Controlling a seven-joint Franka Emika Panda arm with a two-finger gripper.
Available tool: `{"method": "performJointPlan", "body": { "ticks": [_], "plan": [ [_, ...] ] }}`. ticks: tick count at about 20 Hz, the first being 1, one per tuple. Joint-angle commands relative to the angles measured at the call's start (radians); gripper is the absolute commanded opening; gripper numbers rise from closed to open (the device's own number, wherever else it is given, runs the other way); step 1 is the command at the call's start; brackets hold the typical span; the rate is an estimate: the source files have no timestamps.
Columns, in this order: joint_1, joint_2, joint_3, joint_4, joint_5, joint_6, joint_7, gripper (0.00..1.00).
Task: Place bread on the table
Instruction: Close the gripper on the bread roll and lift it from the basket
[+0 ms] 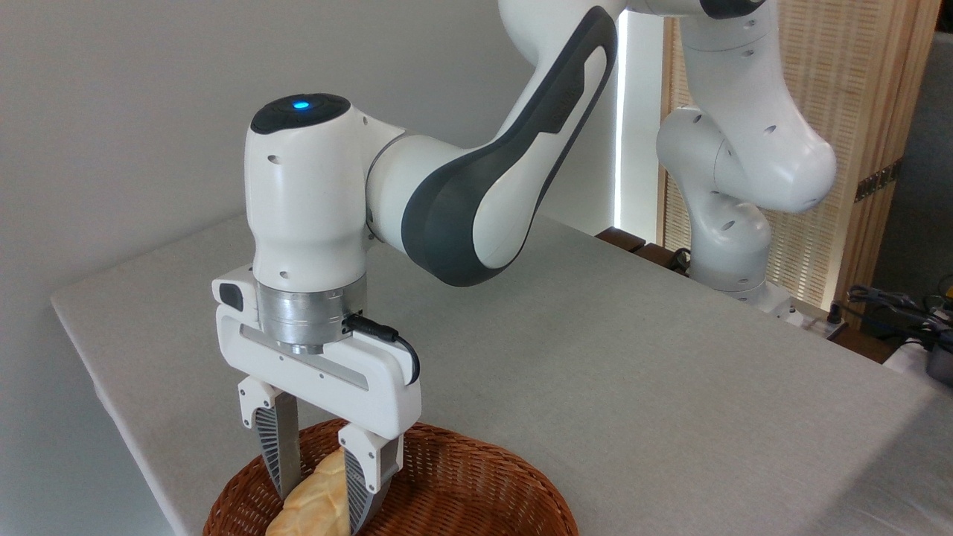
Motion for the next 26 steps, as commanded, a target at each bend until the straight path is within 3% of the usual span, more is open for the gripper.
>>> {"method": "performJointPlan", "body": {
  "ticks": [1, 8, 14, 17, 22, 26],
  "plan": [
    [0.000, 0.010, -0.001, 0.014, -0.007, 0.016, 0.019, 0.26],
    [0.000, -0.005, 0.004, 0.017, -0.005, 0.016, 0.022, 0.27],
    [0.000, -0.117, 0.009, 0.014, -0.004, -0.004, 0.026, 0.27],
    [-0.001, -0.177, 0.002, 0.012, -0.004, -0.110, 0.033, 0.29],
    [-0.026, -0.292, -0.017, -0.075, -0.004, -0.351, 0.150, 0.32],
    [-0.041, -0.334, -0.031, -0.172, -0.005, -0.431, 0.148, 0.41]
  ]
}}
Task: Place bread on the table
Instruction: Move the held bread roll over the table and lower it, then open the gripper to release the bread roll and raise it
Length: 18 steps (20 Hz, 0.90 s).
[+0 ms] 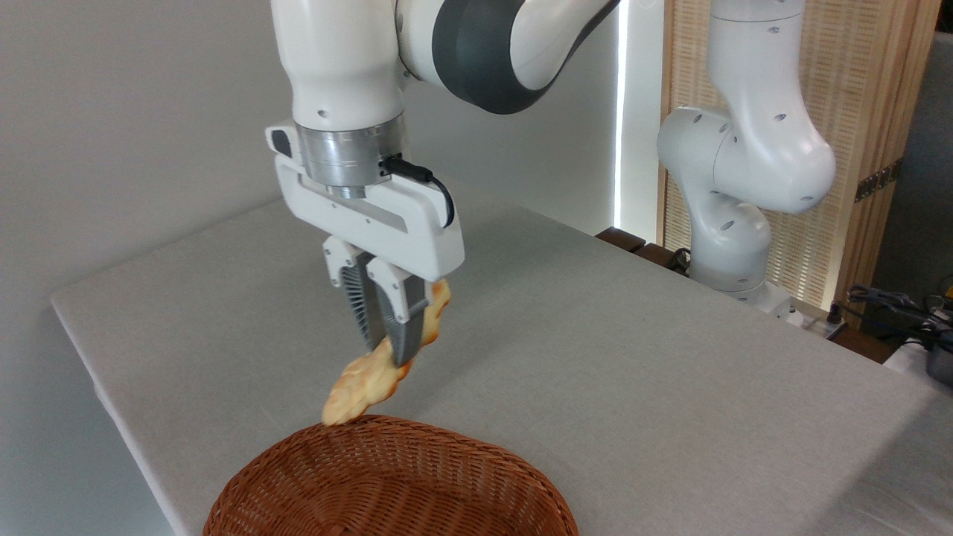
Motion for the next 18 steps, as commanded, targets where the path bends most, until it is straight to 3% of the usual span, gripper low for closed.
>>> {"method": "performJointPlan", "body": {
  "ticks": [1, 3, 8, 18],
  "plan": [
    [-0.021, -0.042, -0.011, -0.102, -0.004, -0.027, 0.013, 0.55],
    [-0.024, -0.036, -0.026, -0.120, -0.005, -0.028, 0.009, 0.93],
    [-0.038, -0.030, -0.032, -0.134, -0.004, -0.030, 0.021, 1.00],
    [-0.038, -0.033, -0.032, -0.119, -0.001, -0.024, 0.032, 1.00]
  ]
}}
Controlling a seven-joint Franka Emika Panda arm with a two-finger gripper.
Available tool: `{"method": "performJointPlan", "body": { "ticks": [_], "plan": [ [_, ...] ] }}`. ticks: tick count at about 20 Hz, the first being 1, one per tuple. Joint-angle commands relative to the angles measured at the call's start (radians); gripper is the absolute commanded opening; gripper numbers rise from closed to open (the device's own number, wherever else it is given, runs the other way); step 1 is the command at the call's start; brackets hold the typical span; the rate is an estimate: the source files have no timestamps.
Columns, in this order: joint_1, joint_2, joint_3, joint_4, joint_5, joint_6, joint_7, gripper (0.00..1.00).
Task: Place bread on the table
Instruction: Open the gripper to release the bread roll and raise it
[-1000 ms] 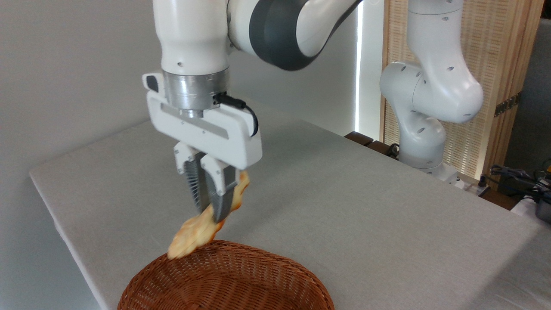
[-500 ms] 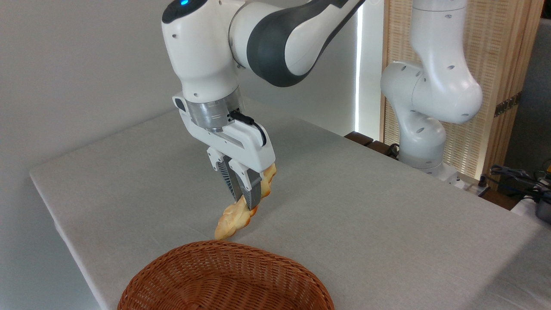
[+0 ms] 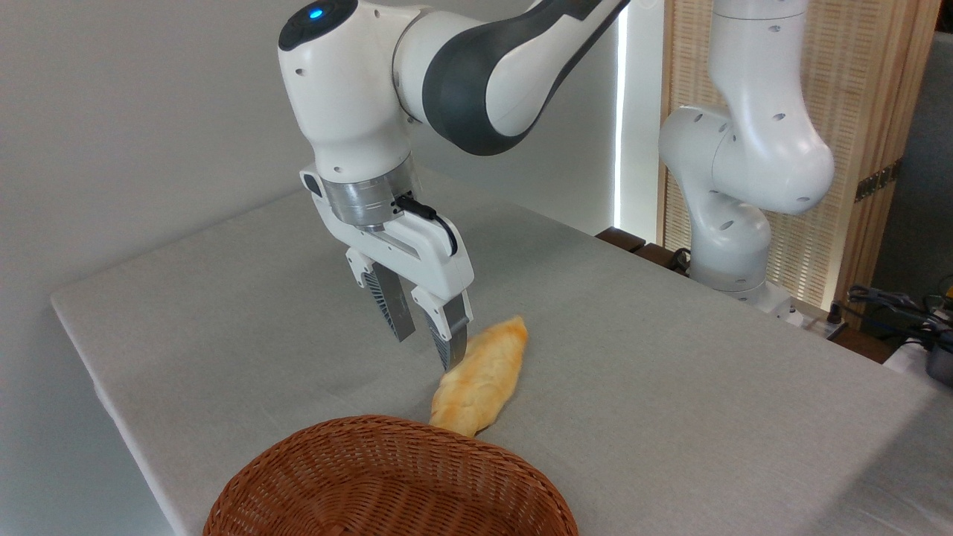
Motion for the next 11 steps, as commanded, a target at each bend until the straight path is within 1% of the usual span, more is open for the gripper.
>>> {"method": "performJointPlan", "body": {
  "ticks": [1, 4, 6, 8, 11],
  "plan": [
    [-0.001, -0.024, 0.004, 0.026, 0.001, 0.004, 0.039, 1.00],
    [0.007, -0.034, 0.017, 0.126, -0.001, 0.005, 0.036, 1.00],
    [0.013, -0.031, 0.024, 0.141, -0.002, 0.010, 0.035, 1.00],
    [0.010, -0.034, 0.078, 0.143, -0.004, 0.010, 0.036, 1.00],
    [0.010, -0.014, 0.090, 0.192, -0.002, 0.039, 0.035, 1.00]
  ]
}}
